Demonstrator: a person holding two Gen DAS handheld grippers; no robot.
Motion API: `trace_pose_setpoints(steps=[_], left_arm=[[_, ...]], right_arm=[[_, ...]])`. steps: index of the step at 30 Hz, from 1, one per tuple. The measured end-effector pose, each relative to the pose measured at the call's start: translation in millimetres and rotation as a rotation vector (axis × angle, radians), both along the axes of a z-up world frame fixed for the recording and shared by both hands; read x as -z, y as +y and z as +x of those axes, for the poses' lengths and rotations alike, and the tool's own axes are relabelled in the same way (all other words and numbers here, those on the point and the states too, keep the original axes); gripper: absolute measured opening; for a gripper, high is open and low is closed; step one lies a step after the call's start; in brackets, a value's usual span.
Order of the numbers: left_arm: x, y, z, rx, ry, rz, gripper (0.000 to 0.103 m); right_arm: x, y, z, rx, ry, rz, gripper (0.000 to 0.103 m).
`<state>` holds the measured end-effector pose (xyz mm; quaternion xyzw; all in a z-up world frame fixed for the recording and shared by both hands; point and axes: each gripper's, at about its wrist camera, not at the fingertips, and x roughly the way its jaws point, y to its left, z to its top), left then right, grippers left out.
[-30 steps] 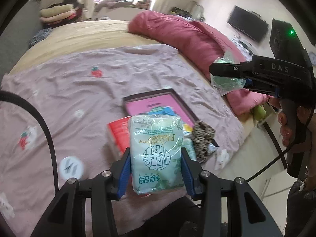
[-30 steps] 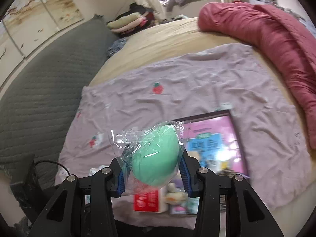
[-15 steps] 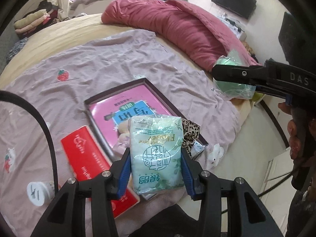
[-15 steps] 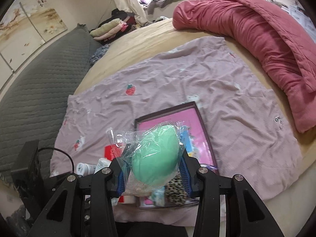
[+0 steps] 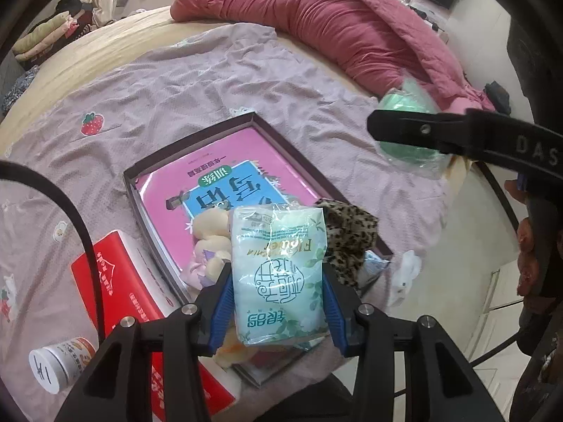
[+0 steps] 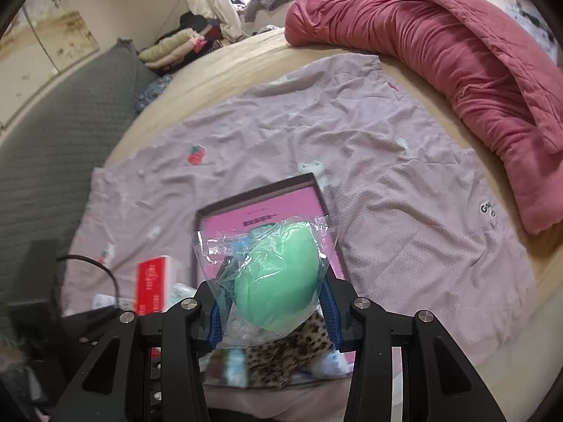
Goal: Organize soft objects
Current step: 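Carry the tissue pack with the left tool while the right tool carries the sponge to the tray, then release the sponge onto the tray with the right tool while the left tool releases the tissue pack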
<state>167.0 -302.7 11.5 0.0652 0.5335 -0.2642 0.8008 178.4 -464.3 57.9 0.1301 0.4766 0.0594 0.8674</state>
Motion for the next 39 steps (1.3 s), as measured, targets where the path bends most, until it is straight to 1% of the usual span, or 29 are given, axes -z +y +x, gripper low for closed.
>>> trace_pose_setpoints(steps=[5,7,11,19,22,25,28,30,31,35,39], left_arm=[[12,2,8,-0.015,0.019,0.012,0.047],[16,2,11,-0.019,0.022,0.02,0.047],[27,1,19,-0.022,0.036,0.036,0.047],[43,-5,29,-0.014,0.055,0.054,0.047],[48,-7,32,-0.011,0.06,0.06,0.047],[51,-7,35,-0.012,0.065,0.064,0.047],[54,-7,38,-0.012,0.071,0.068,0.047],[56,-7,39,-0.01,0.077,0.064,0.047],[56,-7,40,-0.008,0.079,0.063,0.047],[56,-8,41,-0.003,0.085,0.055,0.047],[57,-8,41,0.0,0.091,0.055,0.049]], right_arm=[[25,12,14,-0.028,-0.002,-0.092,0.046],[37,16,19,-0.044,-0.001,-0.113,0.046],[60,19,29,-0.062,0.029,-0.137,0.046],[109,21,46,-0.088,0.133,-0.175,0.047],[119,23,48,-0.095,0.149,-0.213,0.047],[129,25,49,-0.109,0.158,-0.211,0.047],[130,25,48,-0.107,0.147,-0.212,0.048],[127,25,47,-0.108,0.134,-0.214,0.051],[123,25,46,-0.113,0.122,-0.215,0.052],[103,23,39,-0.115,0.053,-0.226,0.065],[87,22,32,-0.105,0.02,-0.257,0.067]])
